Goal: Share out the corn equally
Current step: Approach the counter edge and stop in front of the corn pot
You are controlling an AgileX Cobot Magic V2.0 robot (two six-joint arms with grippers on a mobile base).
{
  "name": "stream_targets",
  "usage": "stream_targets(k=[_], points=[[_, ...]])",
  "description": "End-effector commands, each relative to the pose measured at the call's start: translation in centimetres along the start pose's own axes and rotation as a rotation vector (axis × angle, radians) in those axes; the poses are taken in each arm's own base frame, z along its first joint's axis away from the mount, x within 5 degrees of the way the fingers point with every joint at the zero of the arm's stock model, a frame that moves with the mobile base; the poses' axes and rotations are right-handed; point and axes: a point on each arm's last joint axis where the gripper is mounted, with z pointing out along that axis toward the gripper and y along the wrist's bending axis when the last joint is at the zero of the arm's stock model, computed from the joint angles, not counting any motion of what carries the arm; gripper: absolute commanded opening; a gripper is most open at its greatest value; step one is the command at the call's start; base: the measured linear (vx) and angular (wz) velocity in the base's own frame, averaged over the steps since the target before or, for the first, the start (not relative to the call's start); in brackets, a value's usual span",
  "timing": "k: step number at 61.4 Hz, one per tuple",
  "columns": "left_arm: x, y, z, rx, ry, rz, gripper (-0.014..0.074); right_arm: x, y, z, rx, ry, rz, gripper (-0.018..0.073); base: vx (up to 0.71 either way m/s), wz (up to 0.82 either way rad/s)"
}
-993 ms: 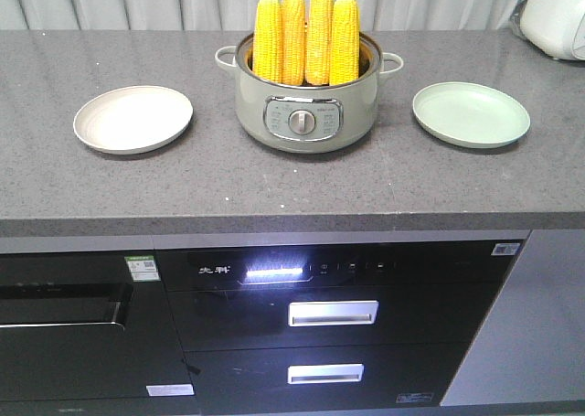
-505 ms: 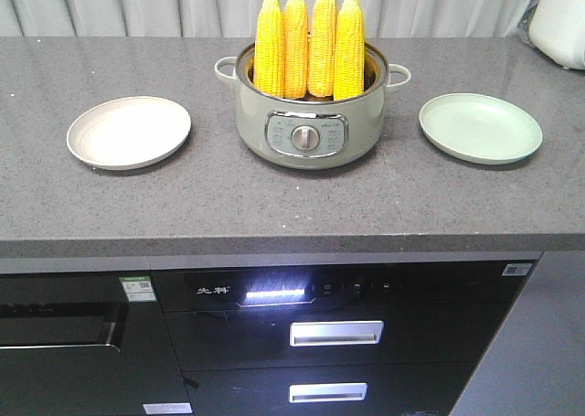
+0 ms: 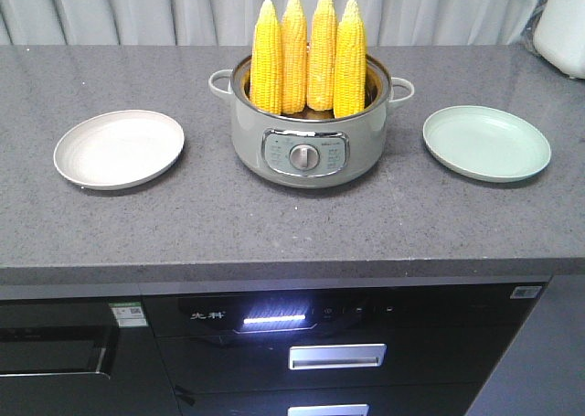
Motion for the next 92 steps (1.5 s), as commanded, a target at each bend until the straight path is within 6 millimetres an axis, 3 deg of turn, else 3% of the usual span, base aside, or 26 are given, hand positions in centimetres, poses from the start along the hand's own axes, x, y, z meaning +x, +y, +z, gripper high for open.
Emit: stream_targets(k=[1,92], points=[[-0.61,0.13,-0.15,-0.014,-0.084,-0.014,-0.0007,-0.37,0.00,-0.05,0.003,-0.072,-0.016,-0.0004,0.09,-0.01],[-0.61,0.13,-0.15,-0.014,-0.084,-0.014,-0.0007,-0.37,0.00,-0.05,0.003,-0.072,-0.016,-0.0004,0.07,-0.01]])
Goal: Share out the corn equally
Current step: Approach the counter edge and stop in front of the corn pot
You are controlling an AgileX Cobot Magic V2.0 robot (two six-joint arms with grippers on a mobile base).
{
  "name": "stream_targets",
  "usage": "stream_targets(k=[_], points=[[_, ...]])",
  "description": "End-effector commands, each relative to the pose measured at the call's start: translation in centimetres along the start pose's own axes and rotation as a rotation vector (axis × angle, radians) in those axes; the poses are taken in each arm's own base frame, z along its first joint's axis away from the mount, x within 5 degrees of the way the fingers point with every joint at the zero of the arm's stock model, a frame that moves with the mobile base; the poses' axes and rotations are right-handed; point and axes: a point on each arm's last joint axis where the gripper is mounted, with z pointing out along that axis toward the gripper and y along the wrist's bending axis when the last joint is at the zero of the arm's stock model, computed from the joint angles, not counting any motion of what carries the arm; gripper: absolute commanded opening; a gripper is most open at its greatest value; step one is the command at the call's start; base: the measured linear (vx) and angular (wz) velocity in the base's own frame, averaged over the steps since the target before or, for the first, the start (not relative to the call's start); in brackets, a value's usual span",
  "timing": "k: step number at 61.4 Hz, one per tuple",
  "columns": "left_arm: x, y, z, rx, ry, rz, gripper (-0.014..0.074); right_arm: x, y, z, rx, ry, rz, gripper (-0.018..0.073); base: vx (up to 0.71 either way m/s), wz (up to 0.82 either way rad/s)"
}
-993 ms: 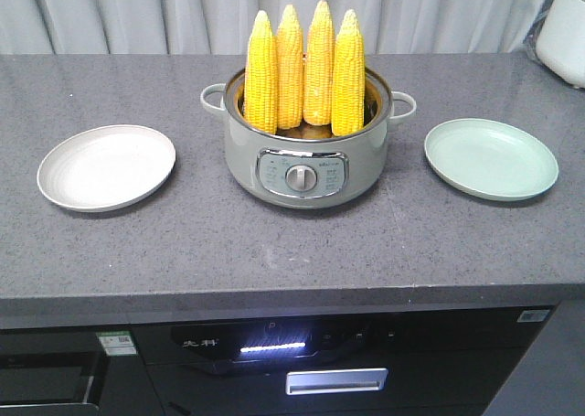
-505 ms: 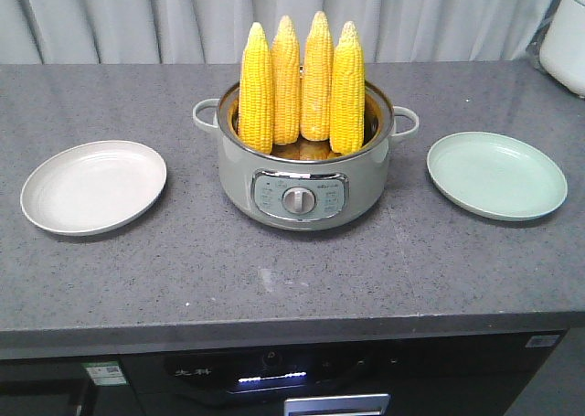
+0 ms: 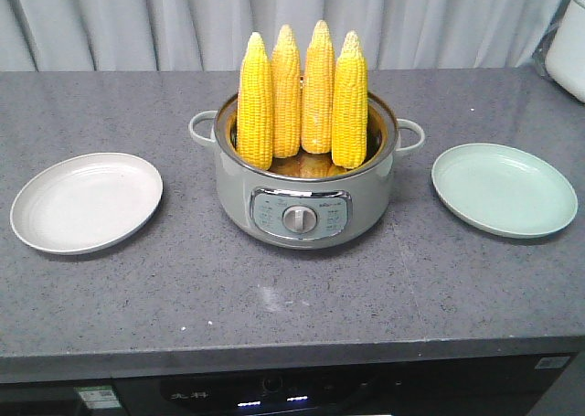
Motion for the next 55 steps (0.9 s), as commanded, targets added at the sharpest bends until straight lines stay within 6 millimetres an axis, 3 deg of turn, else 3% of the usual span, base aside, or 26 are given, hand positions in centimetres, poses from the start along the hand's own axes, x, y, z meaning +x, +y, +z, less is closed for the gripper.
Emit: stream_targets(k=[1,55], points=[[-0.61,0.13,-0.15,-0.014,-0.084,-0.014,-0.0007,-0.37,0.00,-0.05,0.003,-0.072,-0.016,-0.0004,0.05,0.00],[-0.61,0.13,-0.15,-0.014,-0.084,-0.014,-0.0007,-0.37,0.00,-0.05,0.003,-0.072,-0.016,-0.0004,0.03,0.00]])
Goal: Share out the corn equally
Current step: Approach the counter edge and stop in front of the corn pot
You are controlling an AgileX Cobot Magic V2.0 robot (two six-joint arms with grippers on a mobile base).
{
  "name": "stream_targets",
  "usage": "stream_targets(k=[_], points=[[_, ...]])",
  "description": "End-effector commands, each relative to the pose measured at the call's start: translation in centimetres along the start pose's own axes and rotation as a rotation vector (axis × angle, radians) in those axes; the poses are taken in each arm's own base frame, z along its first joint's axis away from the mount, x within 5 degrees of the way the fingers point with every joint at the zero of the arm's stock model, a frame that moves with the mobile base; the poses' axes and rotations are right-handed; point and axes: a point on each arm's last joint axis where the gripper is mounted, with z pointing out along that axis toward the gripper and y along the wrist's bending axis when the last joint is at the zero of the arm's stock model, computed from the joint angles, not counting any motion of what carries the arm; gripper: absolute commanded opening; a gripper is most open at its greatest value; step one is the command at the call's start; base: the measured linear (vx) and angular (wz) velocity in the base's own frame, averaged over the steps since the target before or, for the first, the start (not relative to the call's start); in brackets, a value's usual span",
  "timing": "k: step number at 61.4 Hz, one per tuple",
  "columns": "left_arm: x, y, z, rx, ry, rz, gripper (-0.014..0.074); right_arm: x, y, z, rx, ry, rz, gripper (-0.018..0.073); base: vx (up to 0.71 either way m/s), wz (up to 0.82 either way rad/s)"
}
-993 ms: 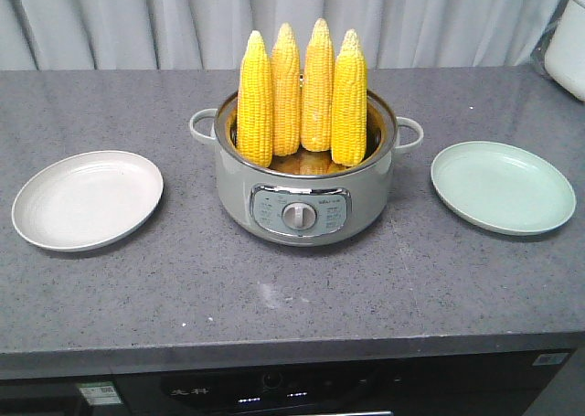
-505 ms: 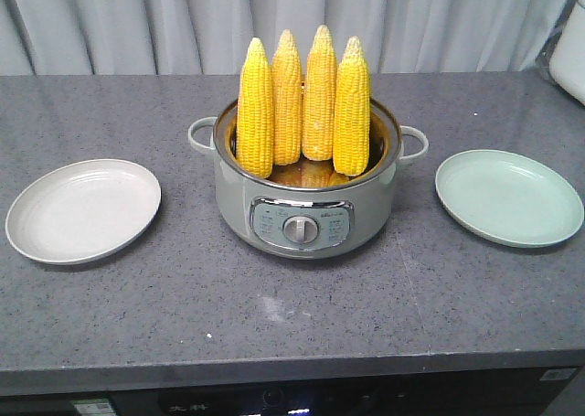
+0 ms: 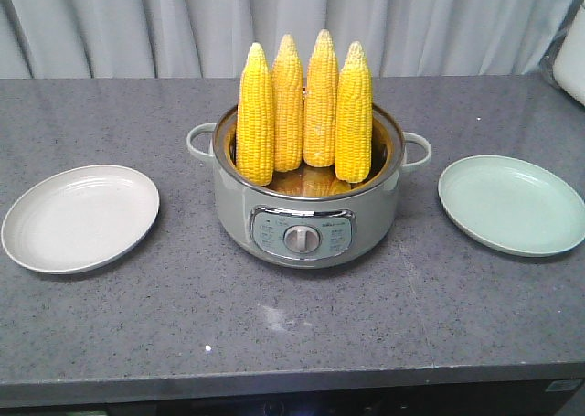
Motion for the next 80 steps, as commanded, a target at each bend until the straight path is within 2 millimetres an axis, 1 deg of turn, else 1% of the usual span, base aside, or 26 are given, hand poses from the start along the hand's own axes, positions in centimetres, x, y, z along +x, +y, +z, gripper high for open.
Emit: stream_targets(k=[1,80], points=[[-0.61,0.13,-0.15,-0.014,-0.084,-0.014,-0.0007,-0.37,0.00,-0.05,0.003,-0.072,-0.016,-0.0004,0.02,0.00],[-0.61,0.13,-0.15,-0.014,-0.084,-0.014,-0.0007,-0.37,0.00,-0.05,0.003,-0.072,-0.016,-0.0004,0.02,0.01]])
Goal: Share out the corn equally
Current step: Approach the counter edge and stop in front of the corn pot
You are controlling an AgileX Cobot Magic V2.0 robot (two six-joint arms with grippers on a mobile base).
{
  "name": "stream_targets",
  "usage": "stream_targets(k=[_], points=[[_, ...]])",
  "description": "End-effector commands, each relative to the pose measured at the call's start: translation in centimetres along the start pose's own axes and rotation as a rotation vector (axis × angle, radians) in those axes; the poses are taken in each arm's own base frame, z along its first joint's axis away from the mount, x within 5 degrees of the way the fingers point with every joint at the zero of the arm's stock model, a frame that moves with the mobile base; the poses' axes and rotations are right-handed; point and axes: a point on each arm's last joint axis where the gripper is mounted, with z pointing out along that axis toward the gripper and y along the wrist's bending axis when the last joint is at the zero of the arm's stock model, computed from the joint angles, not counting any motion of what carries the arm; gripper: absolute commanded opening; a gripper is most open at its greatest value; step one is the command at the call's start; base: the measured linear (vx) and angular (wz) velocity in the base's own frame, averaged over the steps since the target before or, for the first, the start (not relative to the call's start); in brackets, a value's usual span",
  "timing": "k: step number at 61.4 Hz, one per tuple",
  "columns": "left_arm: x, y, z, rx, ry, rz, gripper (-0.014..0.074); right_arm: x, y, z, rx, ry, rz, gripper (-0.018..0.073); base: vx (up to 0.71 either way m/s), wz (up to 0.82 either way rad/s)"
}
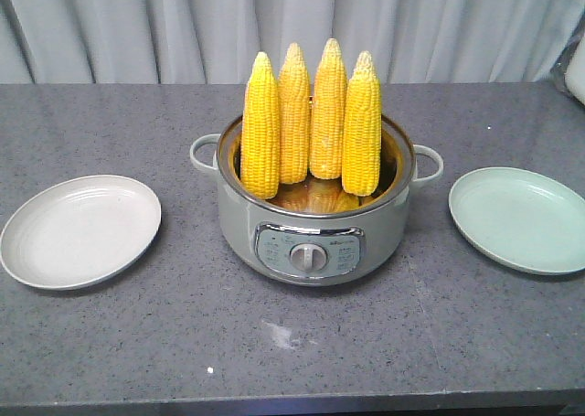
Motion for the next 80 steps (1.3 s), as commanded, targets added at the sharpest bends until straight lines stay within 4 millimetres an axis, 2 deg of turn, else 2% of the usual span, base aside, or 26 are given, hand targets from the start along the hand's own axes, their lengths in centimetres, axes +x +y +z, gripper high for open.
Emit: stream_targets(k=[1,80], points=[[-0.61,0.13,-0.15,-0.014,-0.084,-0.014,-0.0007,-0.36,0.00,-0.04,0.003,-0.071,-0.016,-0.0004,0.01,0.01],[-0.61,0.13,-0.15,-0.014,-0.084,-0.014,-0.0007,-0.36,0.00,-0.04,0.003,-0.071,-0.016,-0.0004,0.00,0.00]])
